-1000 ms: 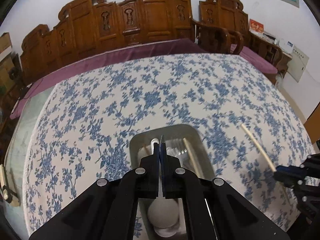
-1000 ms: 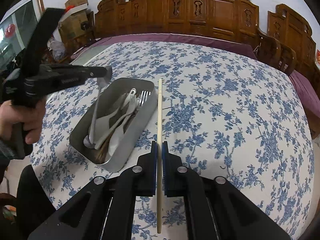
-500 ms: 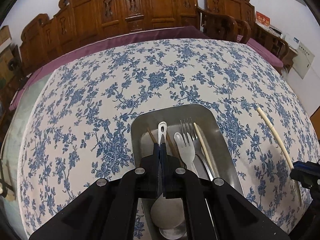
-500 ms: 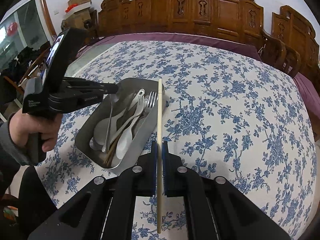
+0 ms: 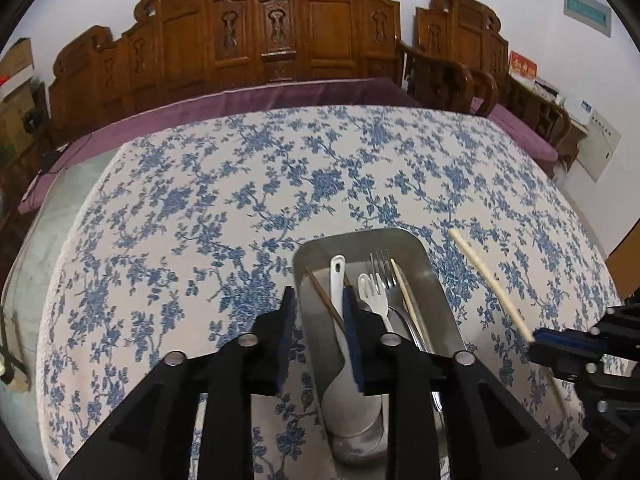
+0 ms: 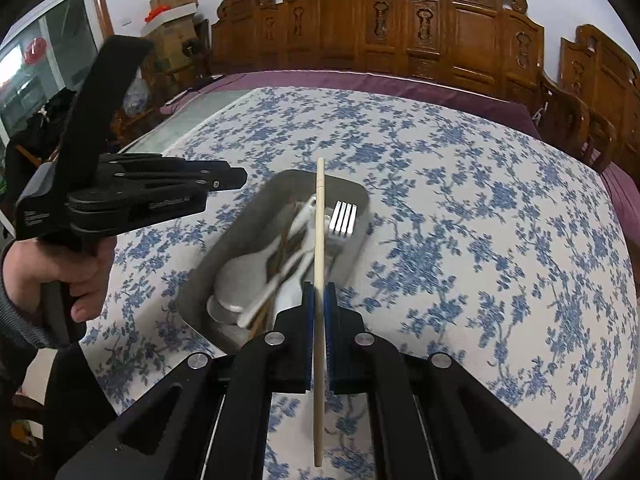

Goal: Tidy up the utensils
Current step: 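Lower the light chopstick into the tray and open the right gripper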

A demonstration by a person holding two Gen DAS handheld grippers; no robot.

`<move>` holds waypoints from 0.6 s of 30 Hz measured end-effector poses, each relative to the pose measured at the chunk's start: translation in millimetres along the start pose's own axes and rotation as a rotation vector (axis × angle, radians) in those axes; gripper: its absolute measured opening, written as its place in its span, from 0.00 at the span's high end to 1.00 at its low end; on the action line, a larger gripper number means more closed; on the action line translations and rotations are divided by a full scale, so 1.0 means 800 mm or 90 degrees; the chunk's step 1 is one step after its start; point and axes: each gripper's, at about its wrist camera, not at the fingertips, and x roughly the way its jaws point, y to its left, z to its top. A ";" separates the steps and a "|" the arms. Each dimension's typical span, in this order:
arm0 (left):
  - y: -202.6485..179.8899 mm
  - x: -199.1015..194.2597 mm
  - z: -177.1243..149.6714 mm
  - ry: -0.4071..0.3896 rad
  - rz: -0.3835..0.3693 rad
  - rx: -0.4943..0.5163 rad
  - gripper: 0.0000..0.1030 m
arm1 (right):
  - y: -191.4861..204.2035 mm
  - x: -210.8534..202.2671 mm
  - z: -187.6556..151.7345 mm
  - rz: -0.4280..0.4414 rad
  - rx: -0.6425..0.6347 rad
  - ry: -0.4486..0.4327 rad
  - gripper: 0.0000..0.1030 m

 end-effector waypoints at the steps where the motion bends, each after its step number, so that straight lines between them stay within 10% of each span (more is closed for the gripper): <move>1: 0.005 -0.005 -0.001 -0.004 0.001 -0.003 0.75 | 0.004 0.002 0.002 0.003 0.000 -0.001 0.94; 18: 0.071 -0.041 -0.039 -0.017 0.022 -0.038 0.44 | 0.036 0.082 0.041 0.051 0.070 0.020 0.94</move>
